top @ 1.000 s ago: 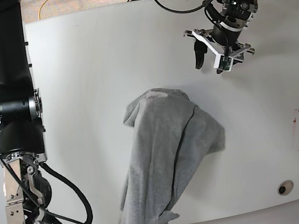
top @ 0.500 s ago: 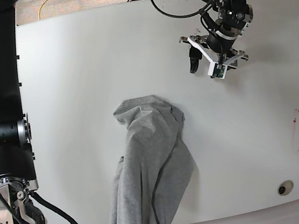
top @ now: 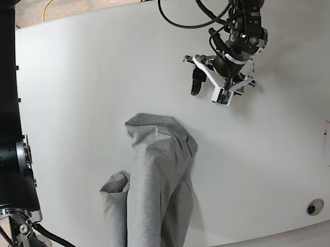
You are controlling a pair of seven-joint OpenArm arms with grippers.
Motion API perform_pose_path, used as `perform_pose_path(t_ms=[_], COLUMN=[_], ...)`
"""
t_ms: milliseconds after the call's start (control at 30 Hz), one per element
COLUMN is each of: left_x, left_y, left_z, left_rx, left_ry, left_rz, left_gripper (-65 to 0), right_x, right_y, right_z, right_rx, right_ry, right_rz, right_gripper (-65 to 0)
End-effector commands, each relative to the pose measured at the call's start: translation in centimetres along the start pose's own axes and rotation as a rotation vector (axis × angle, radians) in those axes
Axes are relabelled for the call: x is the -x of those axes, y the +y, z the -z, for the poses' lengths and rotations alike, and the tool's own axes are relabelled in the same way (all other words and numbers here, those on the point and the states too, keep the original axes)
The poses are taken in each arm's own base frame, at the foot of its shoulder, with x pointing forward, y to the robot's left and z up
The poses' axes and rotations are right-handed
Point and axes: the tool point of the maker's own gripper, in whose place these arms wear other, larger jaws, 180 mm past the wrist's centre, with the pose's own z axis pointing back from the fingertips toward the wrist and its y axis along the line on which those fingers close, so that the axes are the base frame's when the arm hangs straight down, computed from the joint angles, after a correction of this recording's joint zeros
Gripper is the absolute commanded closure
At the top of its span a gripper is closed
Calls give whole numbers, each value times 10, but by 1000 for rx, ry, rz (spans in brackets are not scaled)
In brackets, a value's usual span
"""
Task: Fold the T-shirt properly
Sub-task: 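Grasp another part of the hanging T-shirt with the left gripper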
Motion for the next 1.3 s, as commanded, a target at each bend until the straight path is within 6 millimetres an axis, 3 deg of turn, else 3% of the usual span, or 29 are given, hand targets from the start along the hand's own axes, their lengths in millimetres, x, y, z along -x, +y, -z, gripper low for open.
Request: perform_pose_path(t_ms=[0, 733, 833, 1067, 1267], left_x=[-20, -19, -20, -19, -27], left_y=[-8, -32, -23, -5, -1], left_z=[9, 74, 83, 97, 99], left_rx=[22, 106, 75, 3, -3], left_ry=[-60, 14, 35, 69, 59], left_rz=[-29, -165, -189, -233, -229], left_gripper=[-319, -319, -324, -465, -469], right_x=[-37, -29, -28, -27, -26], right_y=[-16, -21, -21, -21, -21], right_z=[-5, -3, -3, -3, -3], right_rx=[34, 43, 42, 42, 42], right_ry=[-89, -66, -65, -63, -61], right_rz=[-19, -7, -7, -6, -6], right_gripper=[0, 0, 0, 0, 0])
